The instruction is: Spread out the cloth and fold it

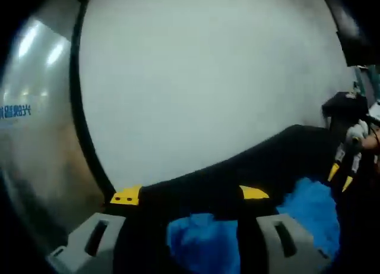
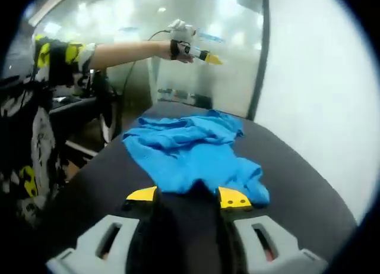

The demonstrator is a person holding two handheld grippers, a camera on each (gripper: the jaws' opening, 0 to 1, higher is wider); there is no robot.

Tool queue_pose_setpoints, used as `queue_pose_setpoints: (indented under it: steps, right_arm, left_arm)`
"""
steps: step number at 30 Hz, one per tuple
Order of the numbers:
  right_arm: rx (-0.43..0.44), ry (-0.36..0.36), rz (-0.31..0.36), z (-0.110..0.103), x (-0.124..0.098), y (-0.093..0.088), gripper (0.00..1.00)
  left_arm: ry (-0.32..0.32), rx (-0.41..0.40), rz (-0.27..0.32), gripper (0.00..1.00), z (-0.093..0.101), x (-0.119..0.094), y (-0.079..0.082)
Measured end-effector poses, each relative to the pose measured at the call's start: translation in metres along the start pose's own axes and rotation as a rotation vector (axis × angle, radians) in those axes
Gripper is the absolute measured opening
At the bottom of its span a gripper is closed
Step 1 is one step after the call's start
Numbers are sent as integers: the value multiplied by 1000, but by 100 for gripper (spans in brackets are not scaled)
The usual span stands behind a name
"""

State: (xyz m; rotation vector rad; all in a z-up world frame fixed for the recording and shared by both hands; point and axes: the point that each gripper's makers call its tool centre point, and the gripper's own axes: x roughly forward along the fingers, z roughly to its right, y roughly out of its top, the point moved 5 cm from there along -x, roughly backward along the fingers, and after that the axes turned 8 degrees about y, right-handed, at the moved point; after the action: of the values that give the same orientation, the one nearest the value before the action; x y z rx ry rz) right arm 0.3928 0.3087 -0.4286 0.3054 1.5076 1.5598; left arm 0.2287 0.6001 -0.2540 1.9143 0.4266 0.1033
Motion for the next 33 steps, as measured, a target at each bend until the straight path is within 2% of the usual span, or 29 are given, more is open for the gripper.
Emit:
queue_pose_setpoints:
  steps: [1,2,5,6,8,9,10,12,14,16,17,18,19,20,21,22,24,26,28,29,33]
  right_arm:
    - [-19,0,-7,0,3,-1,34]
    - [-28,6,-3,-1,6,-1,34]
    - [-67,15,7,-2,13,0,35]
    - [-74,28,8,-1,16,-1,35]
    - [-116,28,-33,2,24,-6,35]
    - [-122,19,25,4,27,0,35]
    - [-126,12,20,6,31,-1,34]
    - [-125,-4,28,11,36,0,29]
    - [-142,-49,3,17,41,-3,13]
    - [-141,-49,-4,18,43,-5,7]
    - [-121,-57,-10,19,42,-4,6]
    - [-111,-57,-18,19,41,-3,6]
    - [-103,-54,-22,21,39,-2,5]
    - [-69,-38,-15,18,37,0,5]
    - [5,-11,33,10,35,8,5]
    - [44,-1,75,8,33,16,5]
    - [101,-34,149,13,26,32,5]
    - [150,-63,204,18,19,45,5]
    - [193,-65,259,22,14,58,4]
    - [210,-64,282,23,12,64,4]
    - [212,-92,288,28,16,86,4]
  left_arm:
    - [-59,4,14,59,19,-10,-3]
    - [-134,-17,16,59,46,-23,-8]
    - [-382,22,-26,60,125,-60,-27]
    - [-456,40,-56,60,150,-72,-34]
    - [-545,88,-124,63,189,-87,-50]
    - [-564,120,-137,65,205,-91,-57]
    - [-573,161,-160,65,217,-92,-65]
    - [-572,216,-184,65,234,-93,-79]
    - [-504,278,-230,58,237,-87,-93]
    - [-455,326,-245,51,235,-80,-103]
    - [-457,332,-272,48,235,-80,-108]
    - [-465,258,-251,46,237,-79,-105]
    - [-434,223,-255,43,234,-77,-102]
    - [-398,234,-253,39,229,-75,-102]
    - [-363,266,-235,38,224,-72,-102]
    - [-342,287,-231,39,222,-70,-104]
    - [-357,256,-227,42,221,-71,-110]
    - [-344,229,-219,40,224,-73,-112]
    - [-296,244,-185,41,223,-72,-111]
    - [-293,245,-173,41,227,-74,-110]
    - [-254,214,-145,49,237,-76,-107]
